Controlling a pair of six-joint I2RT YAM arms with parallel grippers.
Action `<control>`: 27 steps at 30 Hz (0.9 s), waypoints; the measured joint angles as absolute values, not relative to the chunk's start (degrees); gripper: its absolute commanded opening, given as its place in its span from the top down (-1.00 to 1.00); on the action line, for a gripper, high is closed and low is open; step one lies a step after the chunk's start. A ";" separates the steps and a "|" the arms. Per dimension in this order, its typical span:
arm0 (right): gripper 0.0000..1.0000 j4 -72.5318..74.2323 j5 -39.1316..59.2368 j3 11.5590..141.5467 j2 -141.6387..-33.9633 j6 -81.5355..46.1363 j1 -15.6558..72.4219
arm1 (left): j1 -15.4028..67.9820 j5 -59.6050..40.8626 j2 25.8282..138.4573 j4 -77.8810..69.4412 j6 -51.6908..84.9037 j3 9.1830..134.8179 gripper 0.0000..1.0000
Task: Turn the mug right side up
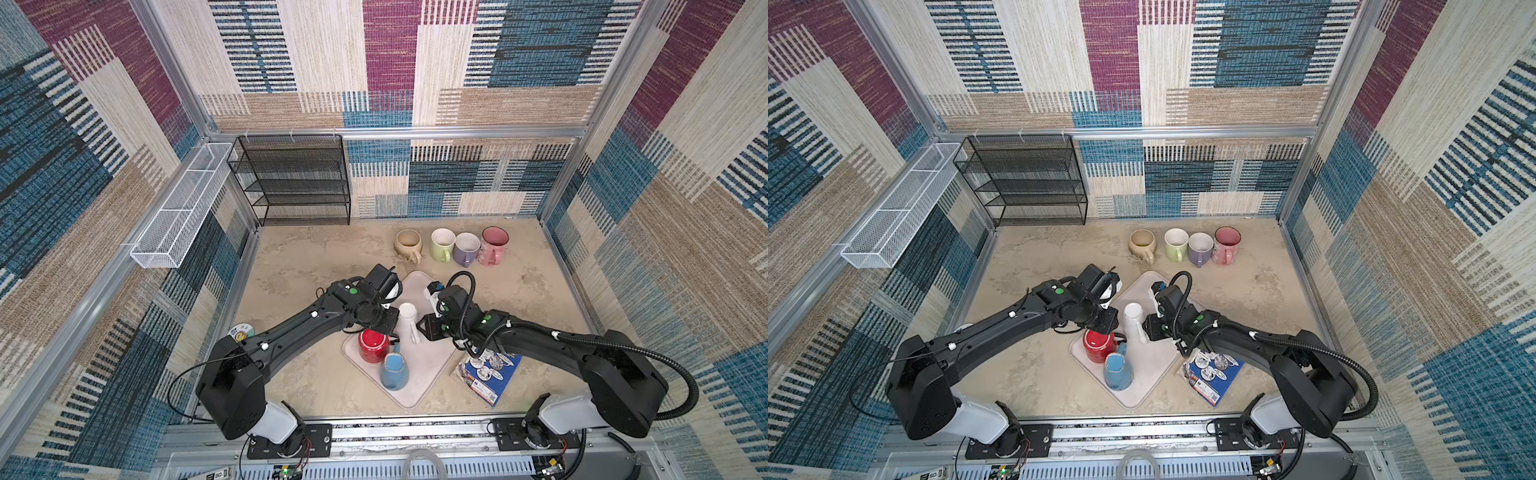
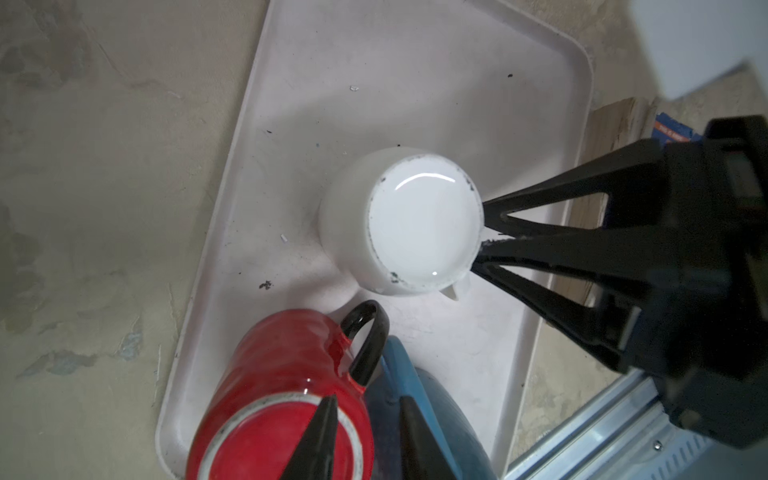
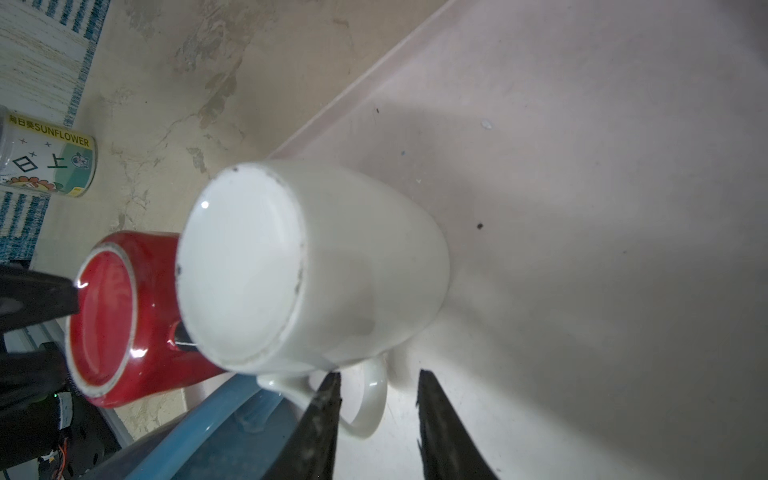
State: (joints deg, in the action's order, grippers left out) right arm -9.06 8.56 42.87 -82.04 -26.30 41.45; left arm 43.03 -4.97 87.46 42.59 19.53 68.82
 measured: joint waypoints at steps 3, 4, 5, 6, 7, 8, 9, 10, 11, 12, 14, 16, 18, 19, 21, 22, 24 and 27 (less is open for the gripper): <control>0.31 -8.45 8.56 42.65 -82.26 -26.50 41.50 | 43.42 -5.04 90.26 41.87 19.53 70.19 0.46; 0.31 -8.32 8.56 42.57 -82.32 -26.50 41.52 | 43.57 -5.08 91.13 41.60 19.53 70.61 0.47; 0.31 -8.12 8.56 42.46 -82.41 -26.50 41.52 | 43.57 -5.08 91.96 41.34 19.53 70.94 0.47; 0.31 -7.94 8.54 42.44 -82.59 -26.50 41.52 | 43.64 -5.10 92.77 41.25 19.53 71.35 0.48; 0.31 -7.62 8.54 42.39 -82.72 -26.50 41.50 | 43.66 -5.15 93.45 41.23 19.53 71.75 0.48; 0.31 -7.35 8.54 42.37 -82.91 -26.50 41.50 | 43.68 -5.15 94.19 41.12 19.53 72.27 0.49; 0.31 -7.16 8.54 42.37 -83.07 -26.50 41.50 | 43.79 -5.15 94.94 40.88 19.53 72.82 0.50; 0.31 -7.01 8.54 42.37 -83.24 -26.48 41.47 | 43.79 -5.13 95.57 40.69 19.55 73.30 0.50; 0.30 -6.79 8.49 42.37 -83.48 -26.48 41.34 | 43.86 -5.13 96.14 40.58 19.55 73.67 0.51; 0.31 -6.68 8.49 42.37 -83.77 -26.48 41.25 | 43.88 -5.08 96.77 40.47 19.55 74.11 0.51; 0.31 -6.63 8.38 42.37 -84.33 -26.48 41.12 | 43.90 -5.02 97.95 40.38 19.55 75.18 0.51; 0.31 -6.68 8.36 42.61 -84.84 -26.46 40.84 | 43.90 -4.82 99.15 40.18 19.53 76.49 0.52; 0.31 -6.33 8.36 43.09 -85.30 -26.46 40.58 | 43.90 -4.69 100.42 39.81 19.53 77.93 0.53; 0.31 -6.20 8.36 43.29 -85.49 -26.44 40.40 | 43.90 -4.67 100.88 39.70 19.53 78.48 0.54; 0.31 -5.65 8.36 43.66 -85.93 -26.44 40.05 | 43.90 -4.45 101.80 39.53 19.53 79.66 0.55; 0.31 -5.43 8.36 43.77 -86.15 -26.44 39.97 | 43.88 -4.32 102.10 39.46 19.53 80.05 0.55; 0.31 -4.91 8.43 44.07 -86.78 -26.44 39.53 | 43.88 -3.38 102.63 39.27 19.53 80.73 0.55; 0.31 -4.29 8.64 44.25 -87.50 -26.44 38.74 | 43.88 -3.20 102.50 39.16 19.53 80.88 0.54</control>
State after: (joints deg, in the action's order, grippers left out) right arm -4.29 8.64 44.25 -87.50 -26.44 38.74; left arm 43.88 -3.20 102.50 39.16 19.53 80.88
